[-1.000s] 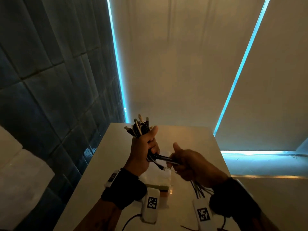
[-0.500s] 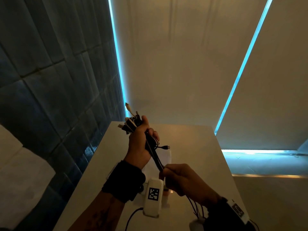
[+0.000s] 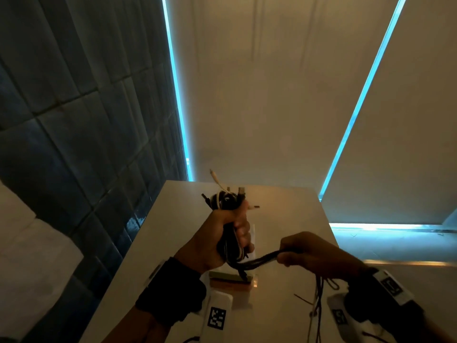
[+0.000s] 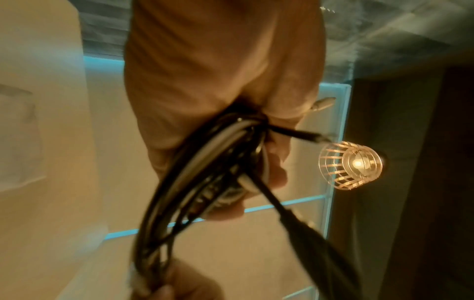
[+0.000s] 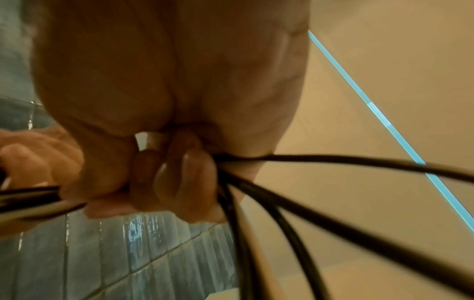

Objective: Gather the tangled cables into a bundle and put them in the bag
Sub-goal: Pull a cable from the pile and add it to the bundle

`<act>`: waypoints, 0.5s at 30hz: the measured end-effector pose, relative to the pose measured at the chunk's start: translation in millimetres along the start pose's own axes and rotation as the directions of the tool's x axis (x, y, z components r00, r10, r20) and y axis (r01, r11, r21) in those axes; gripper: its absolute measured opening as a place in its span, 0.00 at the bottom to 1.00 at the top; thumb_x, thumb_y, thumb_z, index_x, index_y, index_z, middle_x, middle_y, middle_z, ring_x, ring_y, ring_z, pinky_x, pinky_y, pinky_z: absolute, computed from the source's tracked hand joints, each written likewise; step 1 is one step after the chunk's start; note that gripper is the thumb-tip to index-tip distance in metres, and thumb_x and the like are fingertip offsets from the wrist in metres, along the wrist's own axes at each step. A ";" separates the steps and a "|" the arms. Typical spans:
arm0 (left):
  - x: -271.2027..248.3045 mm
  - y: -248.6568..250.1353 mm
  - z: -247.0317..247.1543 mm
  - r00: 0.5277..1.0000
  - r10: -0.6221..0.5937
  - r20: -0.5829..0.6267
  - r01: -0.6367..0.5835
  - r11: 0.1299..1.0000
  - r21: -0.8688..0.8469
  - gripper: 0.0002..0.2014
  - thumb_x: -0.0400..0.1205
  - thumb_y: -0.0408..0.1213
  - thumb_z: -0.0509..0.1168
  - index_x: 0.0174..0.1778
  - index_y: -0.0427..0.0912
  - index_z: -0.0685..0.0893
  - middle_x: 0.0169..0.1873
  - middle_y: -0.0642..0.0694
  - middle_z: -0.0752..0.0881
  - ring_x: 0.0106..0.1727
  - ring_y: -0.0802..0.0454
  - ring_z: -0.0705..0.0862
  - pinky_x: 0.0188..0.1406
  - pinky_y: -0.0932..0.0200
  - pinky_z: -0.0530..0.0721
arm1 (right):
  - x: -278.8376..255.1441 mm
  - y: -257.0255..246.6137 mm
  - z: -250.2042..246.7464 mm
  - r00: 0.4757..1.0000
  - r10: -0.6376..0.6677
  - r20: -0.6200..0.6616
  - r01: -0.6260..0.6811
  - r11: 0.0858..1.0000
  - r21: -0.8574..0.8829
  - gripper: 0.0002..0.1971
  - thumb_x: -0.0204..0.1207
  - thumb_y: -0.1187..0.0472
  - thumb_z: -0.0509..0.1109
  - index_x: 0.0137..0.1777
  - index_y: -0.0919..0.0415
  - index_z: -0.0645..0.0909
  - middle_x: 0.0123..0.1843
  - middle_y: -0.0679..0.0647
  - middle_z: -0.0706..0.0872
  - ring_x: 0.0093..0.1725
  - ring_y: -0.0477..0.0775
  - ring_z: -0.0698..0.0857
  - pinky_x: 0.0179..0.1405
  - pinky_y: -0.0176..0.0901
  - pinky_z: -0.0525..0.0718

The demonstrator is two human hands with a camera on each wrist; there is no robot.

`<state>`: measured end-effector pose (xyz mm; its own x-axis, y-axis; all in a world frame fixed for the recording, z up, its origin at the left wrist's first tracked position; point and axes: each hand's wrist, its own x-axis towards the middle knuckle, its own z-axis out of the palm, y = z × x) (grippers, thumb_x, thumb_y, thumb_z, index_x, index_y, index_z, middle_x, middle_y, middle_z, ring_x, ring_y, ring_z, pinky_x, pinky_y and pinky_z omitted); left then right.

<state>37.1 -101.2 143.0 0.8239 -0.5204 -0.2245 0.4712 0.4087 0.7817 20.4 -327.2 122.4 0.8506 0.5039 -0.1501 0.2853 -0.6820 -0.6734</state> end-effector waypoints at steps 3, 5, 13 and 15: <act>-5.4 -6.2 6.7 1.000 0.029 0.004 -0.029 0.986 0.162 0.17 0.74 0.44 0.67 0.20 0.44 0.77 0.28 0.45 0.79 0.40 0.46 0.85 0.58 0.41 0.81 | 3.1 -9.0 -18.2 0.987 -0.066 -0.144 0.055 0.996 -0.076 0.13 0.75 0.56 0.75 0.32 0.40 0.79 0.28 0.35 0.82 0.32 0.39 0.80 0.35 0.29 0.74; -6.6 -9.7 11.6 0.998 0.057 -0.007 -0.054 0.976 0.209 0.12 0.76 0.41 0.67 0.26 0.45 0.86 0.44 0.41 0.86 0.58 0.43 0.85 0.67 0.34 0.76 | 6.4 -21.1 -29.7 0.965 -0.162 -0.206 0.129 0.978 -0.163 0.09 0.74 0.57 0.76 0.35 0.46 0.82 0.28 0.38 0.81 0.34 0.40 0.81 0.35 0.28 0.76; -9.4 -12.8 20.5 0.987 -0.006 0.160 -0.040 0.959 0.280 0.20 0.81 0.45 0.61 0.67 0.44 0.79 0.54 0.38 0.88 0.45 0.42 0.87 0.47 0.46 0.85 | 22.9 -41.8 -54.3 0.918 -0.352 -0.182 0.286 0.907 -0.309 0.04 0.72 0.61 0.78 0.40 0.56 0.85 0.34 0.43 0.85 0.33 0.45 0.85 0.36 0.43 0.85; -13.0 -13.0 20.6 0.989 0.016 0.144 -0.051 0.968 0.247 0.18 0.79 0.45 0.63 0.63 0.42 0.79 0.42 0.40 0.88 0.32 0.49 0.82 0.35 0.55 0.83 | 25.6 -44.7 -58.3 0.930 -0.316 -0.189 0.273 0.936 -0.221 0.07 0.69 0.57 0.79 0.38 0.58 0.85 0.32 0.47 0.87 0.31 0.50 0.86 0.33 0.46 0.85</act>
<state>13.7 -115.2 147.8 0.7772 -0.6166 -0.1258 0.3358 0.2373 0.9115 55.1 -314.7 190.9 0.7842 0.5841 0.2096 0.5971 -0.6181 -0.5113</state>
